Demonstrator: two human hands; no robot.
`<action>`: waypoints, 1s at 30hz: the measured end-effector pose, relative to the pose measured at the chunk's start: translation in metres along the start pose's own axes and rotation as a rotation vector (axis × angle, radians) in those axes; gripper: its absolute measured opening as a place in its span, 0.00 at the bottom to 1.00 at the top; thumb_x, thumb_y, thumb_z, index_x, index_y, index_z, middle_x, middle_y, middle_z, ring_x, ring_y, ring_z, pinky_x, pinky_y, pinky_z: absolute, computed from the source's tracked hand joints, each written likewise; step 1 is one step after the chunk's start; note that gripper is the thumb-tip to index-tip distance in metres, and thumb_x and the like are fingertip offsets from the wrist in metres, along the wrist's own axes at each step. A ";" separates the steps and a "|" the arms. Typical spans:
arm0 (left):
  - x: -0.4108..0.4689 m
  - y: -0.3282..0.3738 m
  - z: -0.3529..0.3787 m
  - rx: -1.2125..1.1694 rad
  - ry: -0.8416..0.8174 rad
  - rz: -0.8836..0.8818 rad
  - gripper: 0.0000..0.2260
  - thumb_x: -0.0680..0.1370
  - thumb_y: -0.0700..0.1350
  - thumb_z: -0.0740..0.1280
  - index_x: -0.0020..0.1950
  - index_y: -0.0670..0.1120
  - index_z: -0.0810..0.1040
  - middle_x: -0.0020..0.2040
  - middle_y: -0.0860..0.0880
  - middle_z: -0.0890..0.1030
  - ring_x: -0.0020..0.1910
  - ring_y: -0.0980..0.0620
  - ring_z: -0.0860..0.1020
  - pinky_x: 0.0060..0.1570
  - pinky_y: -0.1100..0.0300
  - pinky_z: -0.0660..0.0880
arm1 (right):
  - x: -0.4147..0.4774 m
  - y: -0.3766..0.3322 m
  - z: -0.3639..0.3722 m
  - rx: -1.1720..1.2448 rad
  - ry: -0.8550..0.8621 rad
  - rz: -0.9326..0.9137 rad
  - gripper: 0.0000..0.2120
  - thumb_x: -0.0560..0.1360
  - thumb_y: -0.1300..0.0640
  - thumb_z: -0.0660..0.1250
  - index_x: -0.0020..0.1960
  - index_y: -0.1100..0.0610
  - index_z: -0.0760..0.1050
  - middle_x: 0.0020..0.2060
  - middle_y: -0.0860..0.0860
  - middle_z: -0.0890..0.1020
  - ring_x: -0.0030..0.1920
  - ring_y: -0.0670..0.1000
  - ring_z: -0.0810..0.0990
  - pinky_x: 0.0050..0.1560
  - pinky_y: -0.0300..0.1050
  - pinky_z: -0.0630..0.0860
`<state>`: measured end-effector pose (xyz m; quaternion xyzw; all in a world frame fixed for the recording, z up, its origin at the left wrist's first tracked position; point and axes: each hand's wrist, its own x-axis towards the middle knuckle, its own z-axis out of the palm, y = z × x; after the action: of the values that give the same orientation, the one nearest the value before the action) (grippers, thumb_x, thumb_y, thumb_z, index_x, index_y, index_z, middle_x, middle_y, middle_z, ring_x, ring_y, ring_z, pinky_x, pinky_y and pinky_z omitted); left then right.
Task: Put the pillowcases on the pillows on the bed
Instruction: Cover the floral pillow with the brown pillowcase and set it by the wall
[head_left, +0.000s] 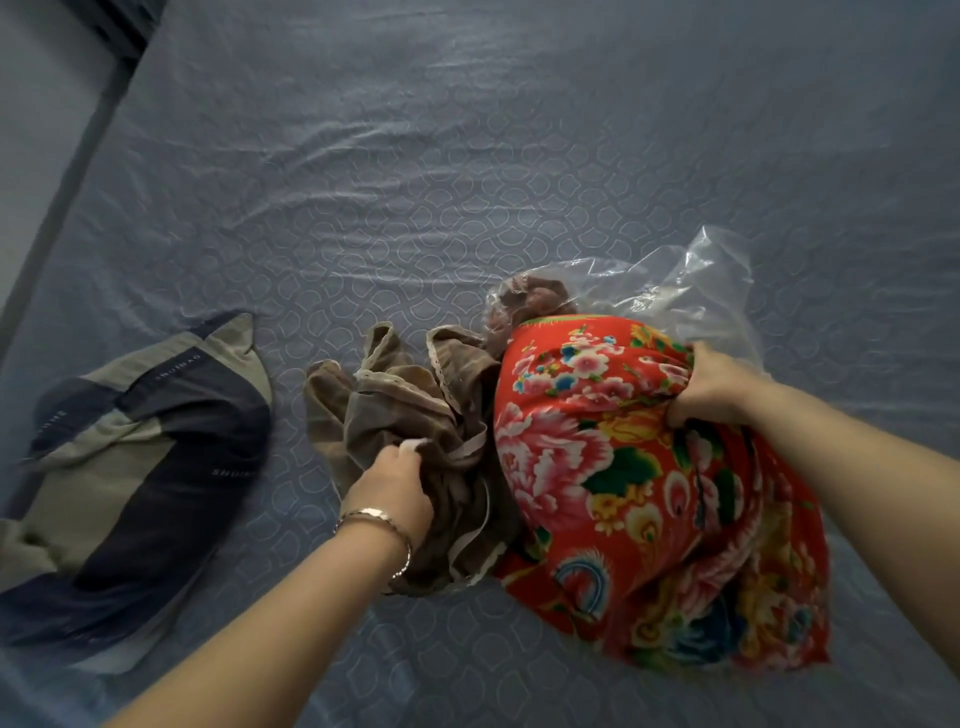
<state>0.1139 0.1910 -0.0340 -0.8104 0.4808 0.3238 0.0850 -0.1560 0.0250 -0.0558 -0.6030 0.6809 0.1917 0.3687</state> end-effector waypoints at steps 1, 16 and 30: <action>0.003 0.000 0.001 -0.072 0.007 -0.022 0.23 0.76 0.37 0.57 0.70 0.50 0.64 0.66 0.48 0.67 0.61 0.44 0.72 0.61 0.53 0.70 | 0.000 -0.003 0.000 -0.030 -0.010 -0.023 0.44 0.49 0.51 0.74 0.63 0.57 0.66 0.49 0.56 0.77 0.49 0.57 0.76 0.46 0.45 0.74; 0.020 0.009 -0.035 -0.219 0.240 0.276 0.32 0.73 0.35 0.63 0.75 0.50 0.57 0.75 0.50 0.58 0.73 0.51 0.59 0.70 0.61 0.55 | -0.142 0.034 0.087 0.240 0.139 -0.437 0.33 0.61 0.52 0.75 0.65 0.47 0.72 0.56 0.44 0.81 0.57 0.47 0.78 0.58 0.44 0.76; -0.050 0.024 0.005 -0.230 0.463 0.890 0.31 0.68 0.38 0.63 0.69 0.56 0.61 0.63 0.55 0.71 0.54 0.54 0.75 0.44 0.63 0.76 | -0.146 -0.005 0.085 0.989 0.393 -0.271 0.23 0.61 0.72 0.71 0.43 0.46 0.75 0.36 0.41 0.80 0.34 0.37 0.79 0.38 0.27 0.75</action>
<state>0.0755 0.2173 -0.0029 -0.5817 0.7468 0.1914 -0.2594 -0.1284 0.1834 -0.0032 -0.4646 0.6623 -0.3166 0.4953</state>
